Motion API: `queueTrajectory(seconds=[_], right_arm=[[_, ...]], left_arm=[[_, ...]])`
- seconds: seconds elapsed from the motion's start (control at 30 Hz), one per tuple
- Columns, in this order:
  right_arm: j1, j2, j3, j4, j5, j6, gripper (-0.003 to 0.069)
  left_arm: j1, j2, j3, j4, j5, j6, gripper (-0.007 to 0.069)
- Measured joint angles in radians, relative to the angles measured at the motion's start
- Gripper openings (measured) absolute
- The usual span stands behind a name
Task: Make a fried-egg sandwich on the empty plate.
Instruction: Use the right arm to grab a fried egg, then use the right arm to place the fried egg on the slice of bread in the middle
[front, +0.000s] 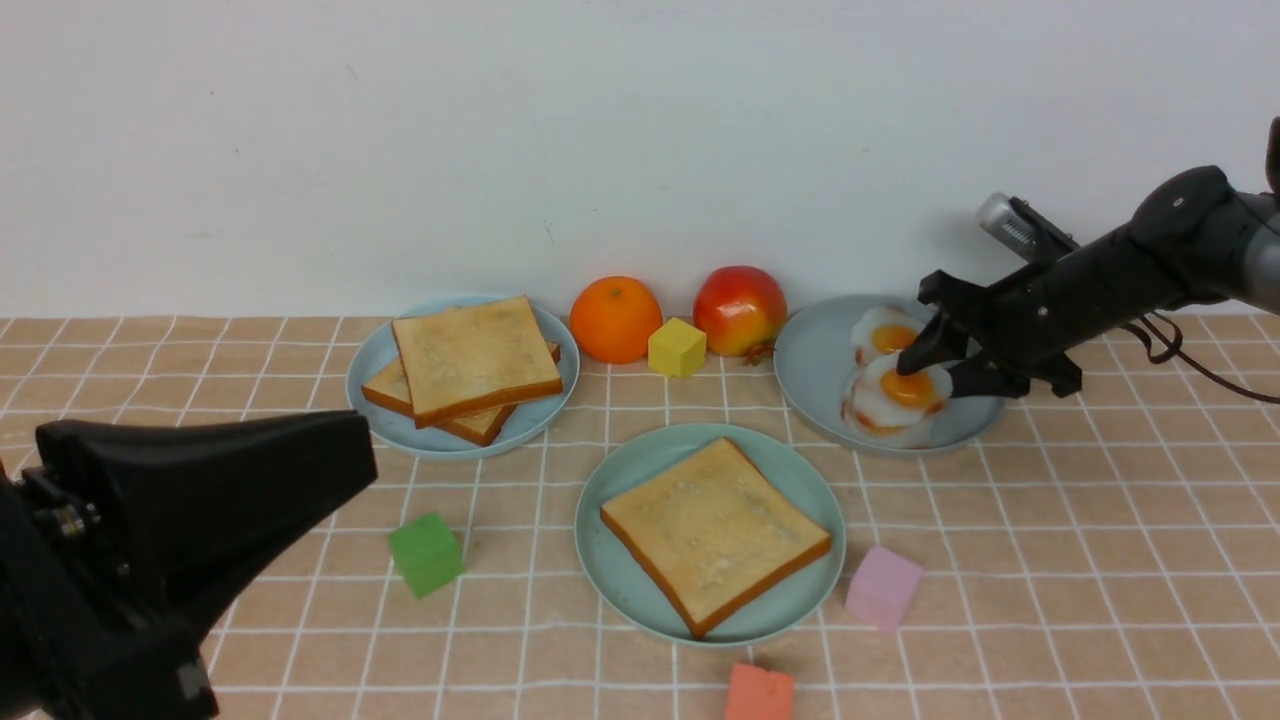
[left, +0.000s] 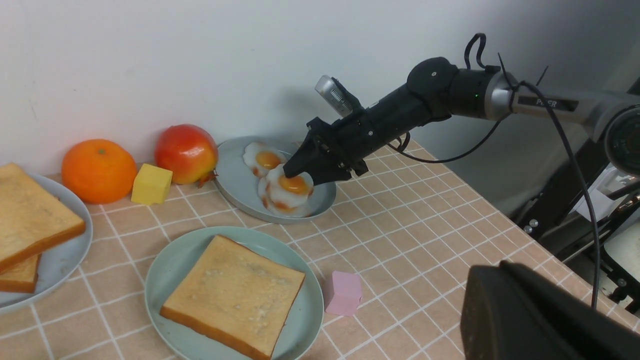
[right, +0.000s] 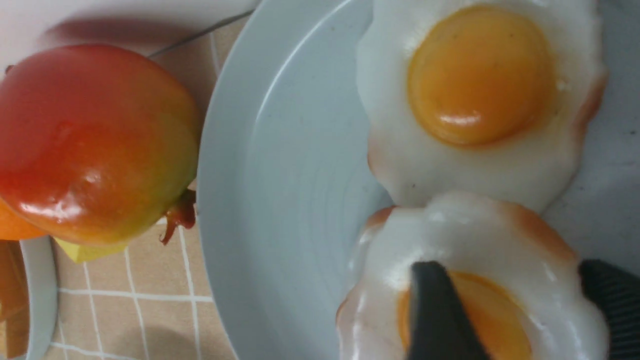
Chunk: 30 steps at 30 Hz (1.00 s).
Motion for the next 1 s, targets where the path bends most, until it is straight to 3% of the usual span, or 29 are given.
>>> queueTrajectory(seconds=[0.1,0.17,0.53,0.77,1.0], right_arm=[[-0.001,-0.010,-0.008,0.021,-0.002,0.000,0.0108],[-0.001,-0.023,-0.008,0.029,-0.002,0.000,0.0053],[0.002,-0.096,-0.002,0.010,0.056,-0.045,0.0052],[0.008,-0.226,0.004,0.029,0.219,-0.092,0.0052],[0.129,-0.423,0.235,0.040,0.222,-0.142,0.0052]], left_arm=[[0.000,0.000,0.000,0.000,0.000,0.000,0.0000],[0.000,0.000,0.000,0.000,0.000,0.000,0.0001],[0.000,0.000,0.000,0.001,0.031,0.000,0.0004],[0.000,0.000,0.000,0.058,0.072,0.007,0.0006],[0.000,0.000,0.000,0.142,0.110,0.011,0.0007]])
